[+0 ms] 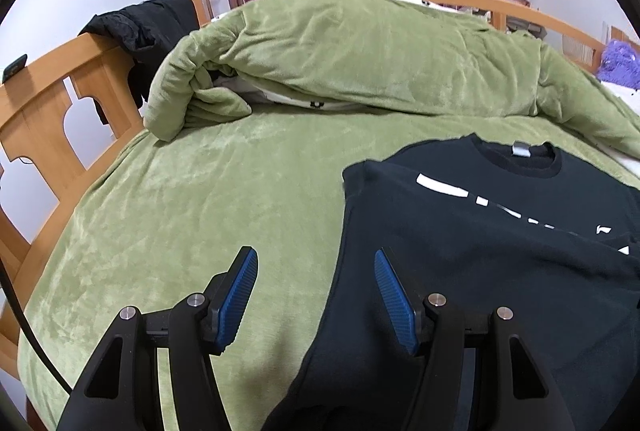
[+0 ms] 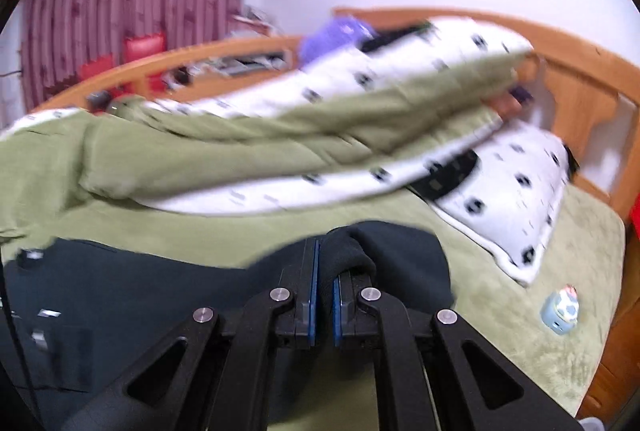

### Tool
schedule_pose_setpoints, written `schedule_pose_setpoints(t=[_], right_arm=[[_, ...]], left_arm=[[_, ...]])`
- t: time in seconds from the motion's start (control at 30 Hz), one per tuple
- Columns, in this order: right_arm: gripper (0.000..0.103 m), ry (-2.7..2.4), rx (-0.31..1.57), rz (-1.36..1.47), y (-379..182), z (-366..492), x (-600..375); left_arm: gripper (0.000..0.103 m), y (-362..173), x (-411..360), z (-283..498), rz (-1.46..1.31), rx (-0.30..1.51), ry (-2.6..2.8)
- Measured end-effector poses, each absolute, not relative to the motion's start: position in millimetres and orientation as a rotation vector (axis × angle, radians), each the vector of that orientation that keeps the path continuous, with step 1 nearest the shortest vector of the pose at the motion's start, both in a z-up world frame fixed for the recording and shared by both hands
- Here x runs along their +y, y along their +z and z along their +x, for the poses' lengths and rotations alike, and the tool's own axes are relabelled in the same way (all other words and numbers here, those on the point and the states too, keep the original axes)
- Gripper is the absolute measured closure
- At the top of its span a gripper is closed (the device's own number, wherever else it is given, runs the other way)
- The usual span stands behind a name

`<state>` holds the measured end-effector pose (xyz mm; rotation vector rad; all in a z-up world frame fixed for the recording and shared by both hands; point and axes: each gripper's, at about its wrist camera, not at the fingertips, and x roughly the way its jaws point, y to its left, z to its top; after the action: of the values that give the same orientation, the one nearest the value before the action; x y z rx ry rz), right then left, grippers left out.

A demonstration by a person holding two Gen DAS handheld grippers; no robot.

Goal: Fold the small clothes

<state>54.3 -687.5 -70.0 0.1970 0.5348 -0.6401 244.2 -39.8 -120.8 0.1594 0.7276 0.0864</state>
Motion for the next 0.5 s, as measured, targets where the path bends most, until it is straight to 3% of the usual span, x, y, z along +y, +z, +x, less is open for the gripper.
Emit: schedule_pose_setpoints(t=[0.27, 0.5], right_arm=[[0.097, -0.422, 0.522, 0.139, -27, 104, -540], [0.097, -0.208, 0.591, 0.095, -51, 164, -388]], left_arm=[[0.044, -112, -22, 233, 0.152, 0.7, 0.093], [0.044, -118, 2, 230, 0.111, 0.712, 0.063]])
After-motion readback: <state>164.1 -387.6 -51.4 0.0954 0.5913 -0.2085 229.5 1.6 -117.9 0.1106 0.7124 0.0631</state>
